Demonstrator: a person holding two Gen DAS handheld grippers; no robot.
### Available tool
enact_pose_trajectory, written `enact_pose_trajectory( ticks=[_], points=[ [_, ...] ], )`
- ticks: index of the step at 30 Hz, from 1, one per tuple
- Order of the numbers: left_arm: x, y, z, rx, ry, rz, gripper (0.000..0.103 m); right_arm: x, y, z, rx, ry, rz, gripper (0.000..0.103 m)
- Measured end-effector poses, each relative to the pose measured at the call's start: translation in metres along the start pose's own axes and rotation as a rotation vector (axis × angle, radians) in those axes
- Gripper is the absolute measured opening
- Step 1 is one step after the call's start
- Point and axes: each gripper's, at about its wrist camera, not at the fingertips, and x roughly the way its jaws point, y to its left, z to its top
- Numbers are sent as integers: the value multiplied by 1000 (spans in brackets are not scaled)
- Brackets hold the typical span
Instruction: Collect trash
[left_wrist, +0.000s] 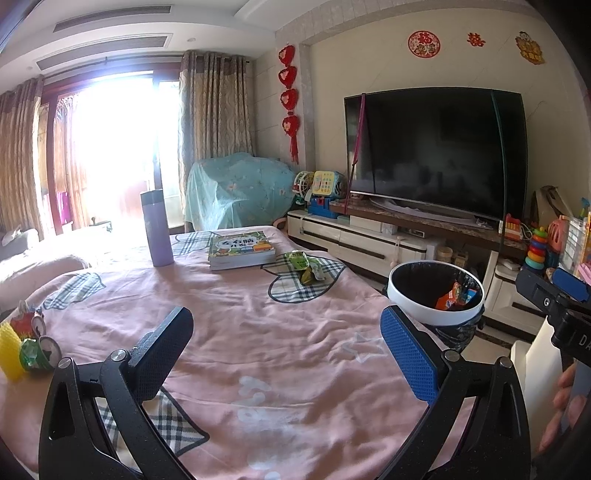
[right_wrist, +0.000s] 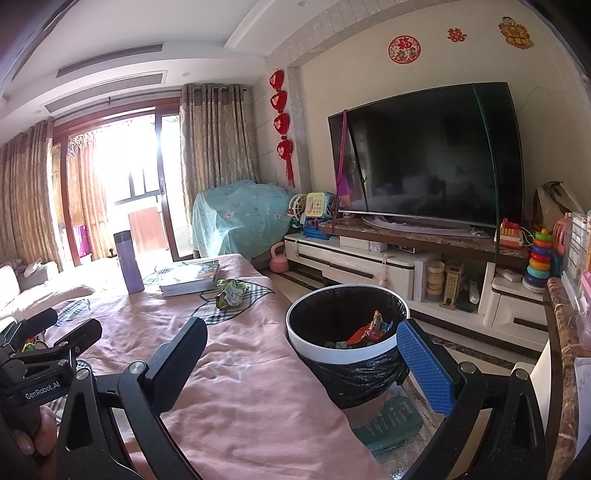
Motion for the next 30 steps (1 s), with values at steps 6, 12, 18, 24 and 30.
enact_pose_trajectory(
  ticks=[6,12,18,24,30],
  points=[
    [3,3,-1,0,7,-5,103,0,-1,0,3,0,7,103],
    [4,4,-1,1,8,-9,103,2,0,1,0,3,15,103],
    [6,5,-1,0,10,-13,103,3,1,2,-1,4,21,103],
    [8,6,-2,0,15,-17,103,4,4,2,-6,4,28,103],
    [9,6,-2,-2,18,-18,103,6,4,1,0,8,34,103]
  ],
)
